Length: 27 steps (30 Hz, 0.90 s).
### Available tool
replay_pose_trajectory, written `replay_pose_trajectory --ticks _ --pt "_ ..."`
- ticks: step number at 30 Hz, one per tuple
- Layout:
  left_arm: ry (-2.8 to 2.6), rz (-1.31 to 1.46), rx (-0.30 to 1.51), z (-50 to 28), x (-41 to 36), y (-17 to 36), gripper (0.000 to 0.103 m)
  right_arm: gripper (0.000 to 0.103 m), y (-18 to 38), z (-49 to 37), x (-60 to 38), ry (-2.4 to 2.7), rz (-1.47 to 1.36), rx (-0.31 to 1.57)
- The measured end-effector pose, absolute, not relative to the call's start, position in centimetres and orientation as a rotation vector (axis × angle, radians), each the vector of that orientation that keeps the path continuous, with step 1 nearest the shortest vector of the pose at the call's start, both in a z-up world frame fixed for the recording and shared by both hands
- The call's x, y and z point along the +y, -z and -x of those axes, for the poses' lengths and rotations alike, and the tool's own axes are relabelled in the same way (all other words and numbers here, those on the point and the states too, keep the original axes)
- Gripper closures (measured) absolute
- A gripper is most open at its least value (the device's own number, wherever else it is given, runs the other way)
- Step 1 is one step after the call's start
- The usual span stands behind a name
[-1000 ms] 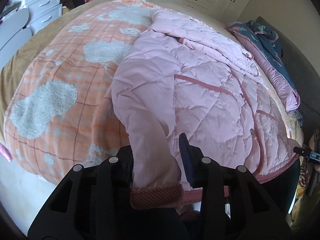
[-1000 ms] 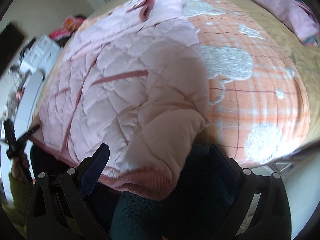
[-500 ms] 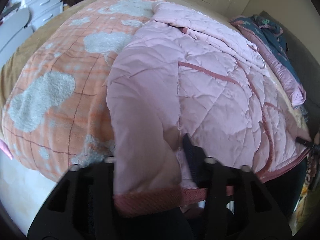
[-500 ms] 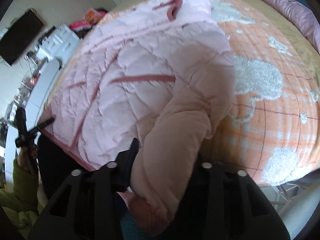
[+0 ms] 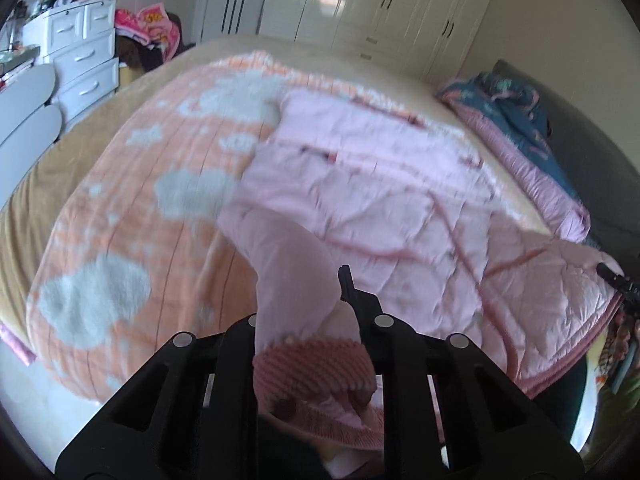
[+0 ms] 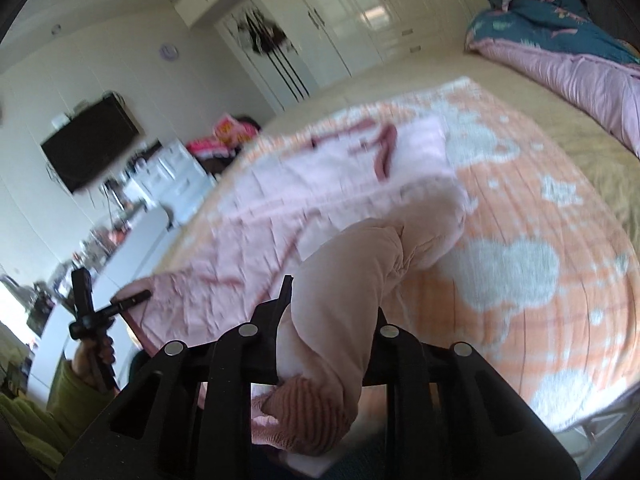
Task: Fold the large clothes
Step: 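Lift the hem with both grippers and carry it toward the collar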
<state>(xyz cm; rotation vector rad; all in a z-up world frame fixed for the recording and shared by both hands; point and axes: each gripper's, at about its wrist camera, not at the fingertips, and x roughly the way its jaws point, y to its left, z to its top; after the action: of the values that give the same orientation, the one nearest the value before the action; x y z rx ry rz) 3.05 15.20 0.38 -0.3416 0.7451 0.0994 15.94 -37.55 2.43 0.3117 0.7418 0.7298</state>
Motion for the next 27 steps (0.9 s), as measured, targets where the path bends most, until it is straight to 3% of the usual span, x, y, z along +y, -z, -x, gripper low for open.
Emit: replay_pose_trajectory --ticks 27 --pt "-0.059 0.410 0.545 -11.3 15.9 -8.4 0.093 0.082 -6.9 -24.3 -36.9 -0.638 -0.565 0.607"
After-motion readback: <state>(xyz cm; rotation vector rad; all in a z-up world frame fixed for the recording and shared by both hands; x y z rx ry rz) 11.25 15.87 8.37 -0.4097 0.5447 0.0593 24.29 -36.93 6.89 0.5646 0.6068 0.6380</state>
